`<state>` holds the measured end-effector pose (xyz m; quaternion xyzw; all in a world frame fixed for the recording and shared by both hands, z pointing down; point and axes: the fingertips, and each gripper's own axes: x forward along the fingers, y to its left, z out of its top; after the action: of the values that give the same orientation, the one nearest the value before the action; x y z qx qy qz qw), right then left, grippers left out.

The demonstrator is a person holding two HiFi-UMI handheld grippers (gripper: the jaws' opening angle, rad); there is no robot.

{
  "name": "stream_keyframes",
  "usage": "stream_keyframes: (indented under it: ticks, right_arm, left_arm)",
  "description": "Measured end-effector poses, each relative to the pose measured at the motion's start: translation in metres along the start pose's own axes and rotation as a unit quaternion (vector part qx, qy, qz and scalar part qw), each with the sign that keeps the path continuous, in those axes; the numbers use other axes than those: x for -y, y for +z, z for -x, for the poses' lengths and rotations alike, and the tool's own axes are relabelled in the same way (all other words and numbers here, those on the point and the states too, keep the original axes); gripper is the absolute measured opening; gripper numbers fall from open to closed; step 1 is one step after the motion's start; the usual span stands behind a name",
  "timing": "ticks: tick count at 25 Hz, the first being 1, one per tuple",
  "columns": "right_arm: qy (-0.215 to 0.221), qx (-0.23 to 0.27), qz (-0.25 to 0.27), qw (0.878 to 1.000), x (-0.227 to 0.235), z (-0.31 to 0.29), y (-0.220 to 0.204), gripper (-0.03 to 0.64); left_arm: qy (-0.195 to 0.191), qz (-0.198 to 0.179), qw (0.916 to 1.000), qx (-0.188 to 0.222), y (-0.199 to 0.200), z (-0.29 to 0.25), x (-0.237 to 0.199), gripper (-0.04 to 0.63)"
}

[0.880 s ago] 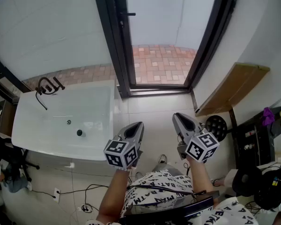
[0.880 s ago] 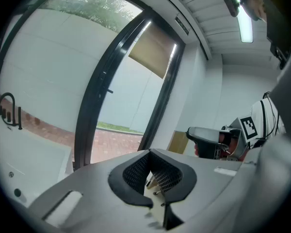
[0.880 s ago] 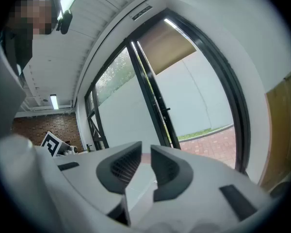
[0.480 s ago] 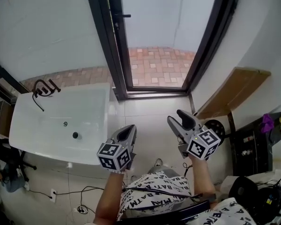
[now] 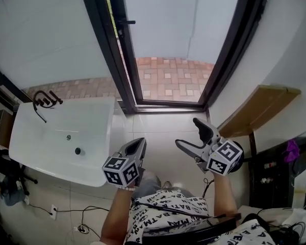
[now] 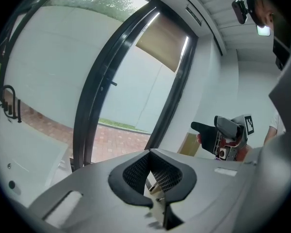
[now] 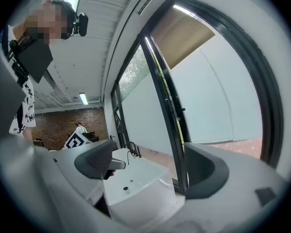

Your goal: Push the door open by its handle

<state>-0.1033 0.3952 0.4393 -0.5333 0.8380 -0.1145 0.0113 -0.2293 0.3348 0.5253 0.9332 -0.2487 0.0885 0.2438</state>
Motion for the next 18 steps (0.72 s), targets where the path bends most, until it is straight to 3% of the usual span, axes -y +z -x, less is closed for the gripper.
stream_keyframes:
  ticks: [5,8,12,16,18]
  right_arm:
    - [0.035,0.001,-0.021,0.999,0.036,-0.027,0.0,0.488]
    - [0.048,-0.003,-0.007,0.999,0.052,-0.042,0.004,0.475]
    - [0.078,-0.01,0.03,0.996,0.079,-0.093,0.035,0.453]
    - [0.08,-0.006,0.081,0.994,0.155,-0.174,0.072,0.432]
    - [0.086,0.004,0.086,0.993,0.182,-0.203,0.099,0.371]
  left_arm:
    - [0.004,0.002,1.0,-0.006,0.008,-0.042,-0.01,0.0]
    - [0.004,0.005,1.0,0.0,0.013,-0.062,-0.015,0.0]
    - [0.0,0.01,0.9998,0.014,0.04,-0.105,-0.043,0.0]
    - [0.005,0.02,0.9996,0.021,0.08,-0.179,-0.095,0.0]
    - [0.009,0.023,0.9994,0.024,0.104,-0.205,-0.11,0.0]
